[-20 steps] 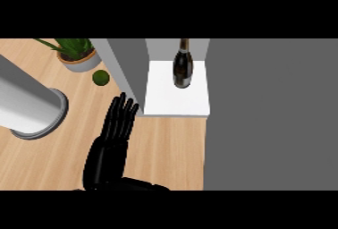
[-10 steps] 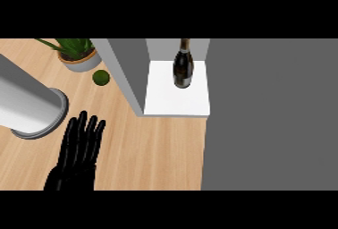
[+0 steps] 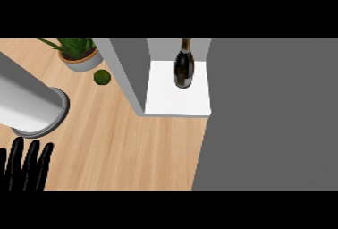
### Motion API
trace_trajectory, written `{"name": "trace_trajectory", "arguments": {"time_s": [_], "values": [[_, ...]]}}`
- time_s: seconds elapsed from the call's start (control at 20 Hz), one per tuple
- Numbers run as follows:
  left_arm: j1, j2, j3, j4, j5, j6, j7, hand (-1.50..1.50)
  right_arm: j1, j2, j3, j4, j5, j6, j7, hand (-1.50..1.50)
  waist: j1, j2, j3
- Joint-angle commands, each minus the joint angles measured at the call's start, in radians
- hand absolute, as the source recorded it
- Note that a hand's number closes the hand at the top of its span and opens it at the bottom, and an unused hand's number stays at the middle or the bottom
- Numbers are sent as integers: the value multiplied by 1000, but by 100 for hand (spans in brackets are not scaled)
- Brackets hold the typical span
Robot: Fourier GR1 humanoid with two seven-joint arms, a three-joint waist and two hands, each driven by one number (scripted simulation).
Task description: Pick up the wine, place it into the cabinet and close the cabinet
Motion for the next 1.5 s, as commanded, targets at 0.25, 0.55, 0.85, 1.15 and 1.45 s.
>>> {"name": "trace_trajectory", "arguments": {"time_s": [0.25,0.55,0.85,1.15,1.45], "values": [[233,97,240,3,125,-261,-106,-150,-142,132,275,-84,203,-155,145,150,6,-4,-2],[400,133,348,-25,160,-394,-149,-150,-371,141,447,6,381,-386,194,150,27,-8,-3],[415,177,552,-4,287,-515,-75,-150,-619,142,429,216,388,-538,191,150,16,2,-1],[432,157,622,12,327,-583,-42,-150,-879,142,371,463,362,-692,153,150,18,5,0],[508,119,650,-40,301,-631,-8,-150,-1030,142,253,692,311,-722,56,150,24,5,1]]}}
